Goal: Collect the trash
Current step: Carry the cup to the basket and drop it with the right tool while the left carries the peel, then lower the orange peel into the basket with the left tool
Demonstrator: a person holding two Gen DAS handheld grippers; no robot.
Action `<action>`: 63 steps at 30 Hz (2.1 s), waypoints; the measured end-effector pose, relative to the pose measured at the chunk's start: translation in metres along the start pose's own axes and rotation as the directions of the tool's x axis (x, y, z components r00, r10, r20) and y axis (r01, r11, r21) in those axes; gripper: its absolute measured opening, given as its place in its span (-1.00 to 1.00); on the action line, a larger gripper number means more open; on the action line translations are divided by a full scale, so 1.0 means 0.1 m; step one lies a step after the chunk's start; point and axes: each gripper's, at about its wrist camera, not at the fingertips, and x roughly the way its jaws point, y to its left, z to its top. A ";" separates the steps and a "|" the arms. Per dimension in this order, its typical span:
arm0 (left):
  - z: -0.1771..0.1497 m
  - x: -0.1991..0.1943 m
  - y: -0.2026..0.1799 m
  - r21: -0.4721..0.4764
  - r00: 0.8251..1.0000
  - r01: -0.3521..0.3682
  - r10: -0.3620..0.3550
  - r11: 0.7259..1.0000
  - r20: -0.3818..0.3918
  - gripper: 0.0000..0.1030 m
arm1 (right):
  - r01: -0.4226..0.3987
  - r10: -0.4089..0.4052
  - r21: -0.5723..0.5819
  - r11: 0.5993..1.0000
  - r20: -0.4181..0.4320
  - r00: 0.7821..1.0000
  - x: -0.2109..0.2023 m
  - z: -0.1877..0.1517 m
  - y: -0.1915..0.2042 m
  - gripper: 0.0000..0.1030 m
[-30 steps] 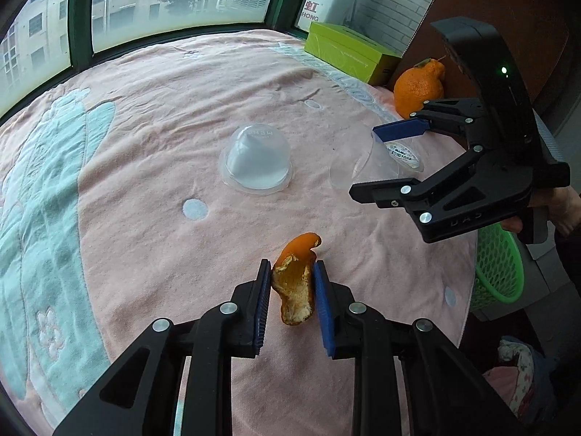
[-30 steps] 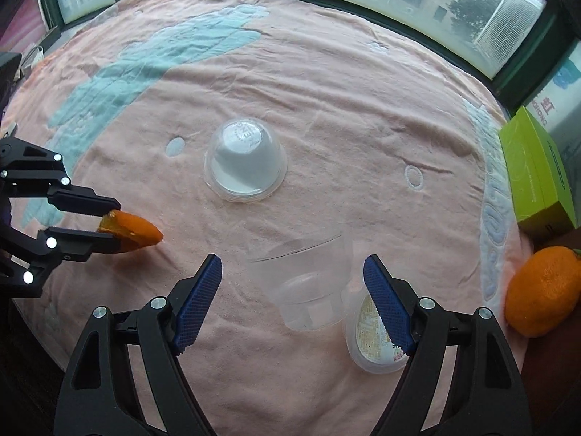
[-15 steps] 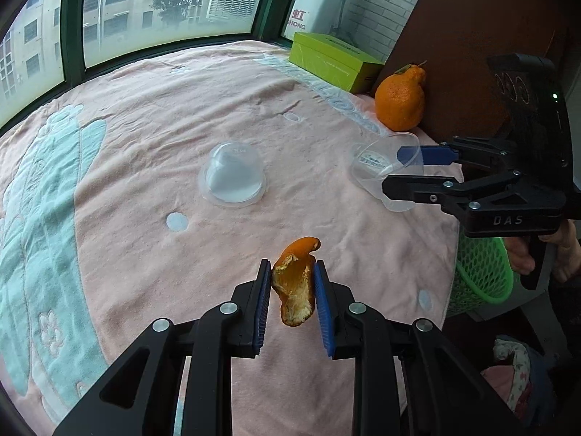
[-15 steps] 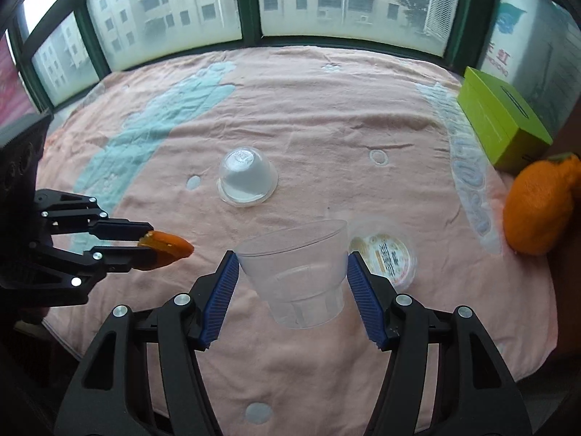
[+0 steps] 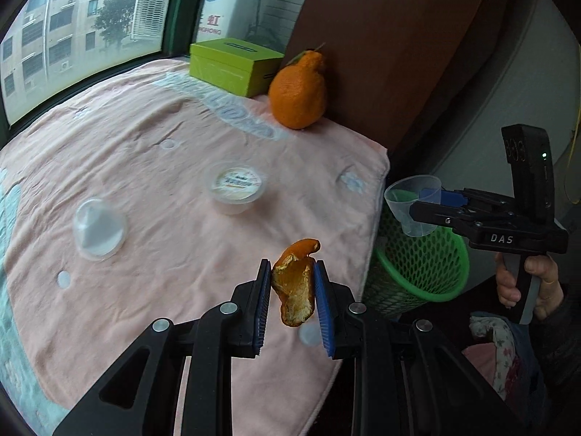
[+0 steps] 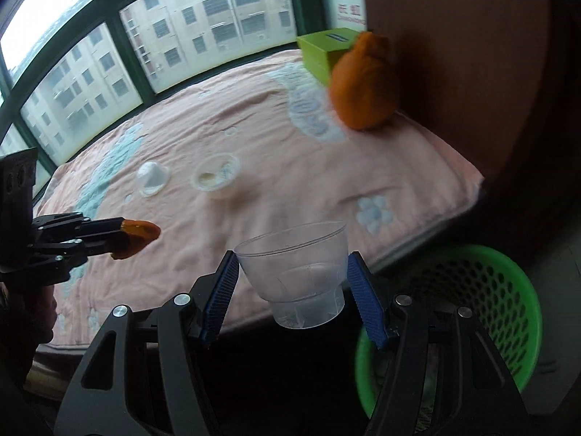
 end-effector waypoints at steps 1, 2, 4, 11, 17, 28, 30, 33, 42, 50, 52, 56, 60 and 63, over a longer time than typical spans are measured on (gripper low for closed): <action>0.04 0.05 -0.09 0.014 1.000 0.014 -0.014 1.000 -0.004 -0.55 | 0.021 -0.021 0.029 0.999 -0.004 1.000 -0.03 -0.06 -0.14 0.20; 0.07 0.11 -0.20 0.028 1.000 0.030 -0.030 0.999 -0.008 -0.55 | 0.047 -0.047 0.054 0.997 -0.012 0.999 -0.05 -0.12 -0.29 0.20; 0.13 0.22 -0.38 0.051 0.998 0.056 -0.055 0.997 -0.020 -0.55 | 0.099 -0.096 0.101 0.990 -0.030 0.995 -0.07 -0.25 -0.56 0.20; 0.26 0.61 -0.98 0.120 0.993 0.106 -0.098 0.987 -0.073 -0.55 | 0.222 -0.195 0.240 0.945 -0.134 0.972 0.00 -0.74 -1.31 0.20; 0.29 0.92 -1.29 0.156 0.987 0.118 -0.099 0.981 -0.126 -0.55 | 0.284 -0.236 0.280 0.917 -0.193 0.952 0.09 -1.04 -1.61 0.21; 0.26 1.39 -1.68 0.188 0.973 0.143 -0.103 0.972 -0.208 -0.55 | 0.338 -0.310 0.272 0.901 -0.141 0.940 -0.09 -1.10 -1.88 0.33; 0.25 1.47 -1.73 0.188 0.969 0.151 -0.108 0.970 -0.222 -0.55 | 0.333 -0.312 0.279 0.900 -0.120 0.943 -0.15 -1.07 -1.90 0.34; 0.25 1.60 -1.81 0.181 0.964 0.161 -0.116 0.970 -0.239 -0.55 | 0.317 -0.309 0.307 0.897 -0.076 0.948 -0.29 -1.05 -1.92 0.34; 0.22 1.93 -2.10 0.191 0.948 0.184 -0.123 0.964 -0.294 -0.54 | 0.295 -0.324 0.367 0.882 0.019 0.946 -0.81 -1.13 -1.92 0.44; 0.19 1.98 -2.23 0.195 0.946 0.192 -0.128 0.962 -0.298 -0.04 | 0.258 -0.304 0.426 0.867 0.044 0.952 -0.97 -1.30 -1.94 0.45; 0.19 1.94 -2.24 0.194 0.946 0.206 -0.145 0.959 -0.289 -0.02 | 0.249 -0.296 0.430 0.868 0.045 0.954 -0.97 -1.31 -1.93 0.45; 0.22 1.80 -2.20 0.192 0.953 0.195 -0.139 0.962 -0.270 -0.01 | 0.229 -0.279 0.428 0.874 0.057 0.959 -0.99 -1.32 -1.85 0.45; 0.24 1.54 -2.10 0.187 0.974 0.132 -0.092 0.973 -0.207 0.11 | 0.200 -0.256 0.412 0.889 0.084 0.963 -1.01 -1.26 -1.72 0.53; 0.25 1.32 -1.94 0.174 0.986 0.087 -0.060 0.981 -0.157 0.21 | 0.183 -0.238 0.385 0.904 0.100 0.966 -0.99 -1.17 -1.60 0.55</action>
